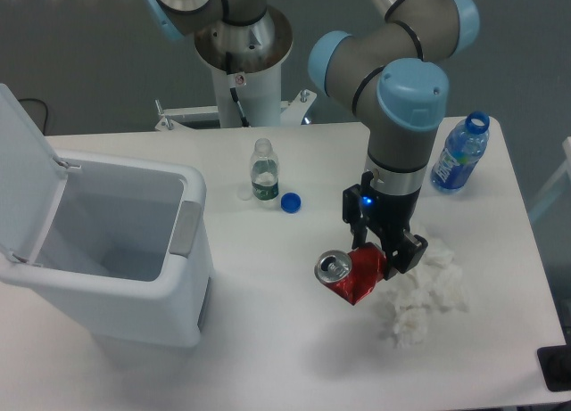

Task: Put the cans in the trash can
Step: 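Lift the crushed red can held in the gripper off the table, then carry the red can across the table toward the white trash bin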

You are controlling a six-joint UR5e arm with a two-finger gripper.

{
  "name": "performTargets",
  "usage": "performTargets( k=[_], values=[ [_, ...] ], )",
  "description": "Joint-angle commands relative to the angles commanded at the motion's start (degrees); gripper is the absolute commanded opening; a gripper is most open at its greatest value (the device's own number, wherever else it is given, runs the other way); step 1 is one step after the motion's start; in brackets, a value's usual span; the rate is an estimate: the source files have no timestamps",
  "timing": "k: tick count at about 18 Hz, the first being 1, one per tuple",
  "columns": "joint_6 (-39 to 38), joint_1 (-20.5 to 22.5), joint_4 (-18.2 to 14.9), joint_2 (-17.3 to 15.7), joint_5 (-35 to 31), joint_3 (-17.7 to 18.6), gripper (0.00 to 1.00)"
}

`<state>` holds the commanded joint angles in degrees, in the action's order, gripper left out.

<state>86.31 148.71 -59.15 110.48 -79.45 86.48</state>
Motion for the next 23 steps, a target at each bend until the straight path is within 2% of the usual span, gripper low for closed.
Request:
performTargets(
  k=[7,11,15,19,23],
  values=[
    [0.0,0.1,-0.1,-0.1,0.0,-0.2,0.7],
    [-0.6,0.7,-0.3,-1.3,0.8,-0.7,0.7],
    [-1.4,1.7,-3.1,-4.1,1.7,-1.0,0.7],
    [-7.9,0.6,-6.2,-6.7,1.8,-1.6,0.7],
    [-16.2,-1.4,-7.1,-9.0,1.8,-1.4,0.7]
  ],
)
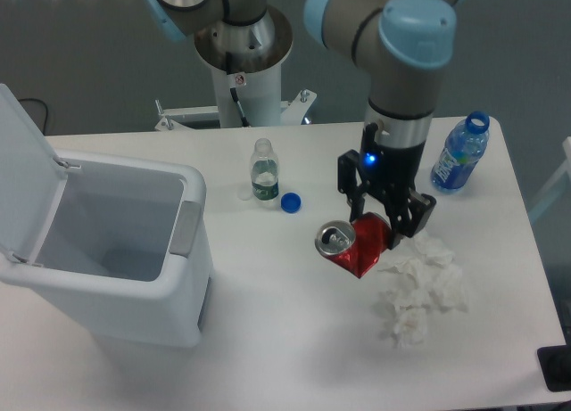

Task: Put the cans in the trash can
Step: 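Carry the red can across the table toward the white trash bin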

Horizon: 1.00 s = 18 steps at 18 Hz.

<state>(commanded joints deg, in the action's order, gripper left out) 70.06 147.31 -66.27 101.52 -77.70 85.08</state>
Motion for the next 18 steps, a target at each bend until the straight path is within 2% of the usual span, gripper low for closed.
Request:
performTargets(
  k=[3,5,8,18],
  values=[
    [-5.0,-1.4,0.1,-2.7,0.0,0.8,0.7],
    [-5.8,-2.7,-0.1,-3.7,0.0,0.8,0.7],
    [-11.5,-4.9,0.1,-5.1,0.1,0.9,0.7],
    [-18.8,-8.6,0.4,-10.6,3.8,1.6,0.7]
  ],
)
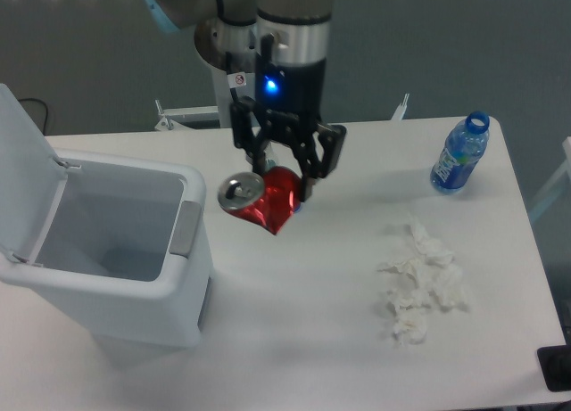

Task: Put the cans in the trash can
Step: 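Carry the red can across the table toward the white trash bin, then lower the red can into the open trash bin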

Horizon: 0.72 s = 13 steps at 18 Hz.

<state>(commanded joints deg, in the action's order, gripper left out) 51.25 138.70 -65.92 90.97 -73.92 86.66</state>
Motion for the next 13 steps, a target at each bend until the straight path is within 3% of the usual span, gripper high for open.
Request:
performTargets(
  k=[8,13],
  values=[
    [-4.1,-6.8,0.4,0.3,0.7,0.4,0.7],
    [-6.3,-8.6,0.7,0.4,0.7,1.2,0.71]
  ],
)
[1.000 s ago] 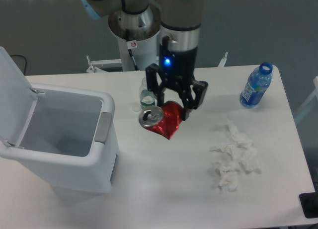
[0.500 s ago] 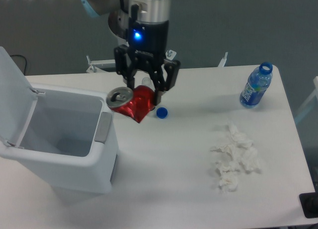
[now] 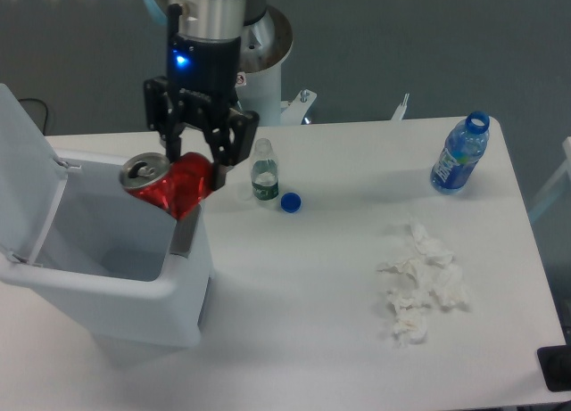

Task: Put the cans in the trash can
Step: 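Lower the red can into the open trash bin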

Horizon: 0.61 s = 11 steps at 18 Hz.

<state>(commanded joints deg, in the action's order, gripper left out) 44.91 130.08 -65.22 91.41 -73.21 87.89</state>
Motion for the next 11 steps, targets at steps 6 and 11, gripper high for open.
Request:
performTargets(
  k=[6,11],
  values=[
    [-1.3,-1.9,1.4,1.1,0.0,0.3,0.71],
    [-2.1,-3.6,2.3,2.8,-0.1,0.2,0.71]
  ],
)
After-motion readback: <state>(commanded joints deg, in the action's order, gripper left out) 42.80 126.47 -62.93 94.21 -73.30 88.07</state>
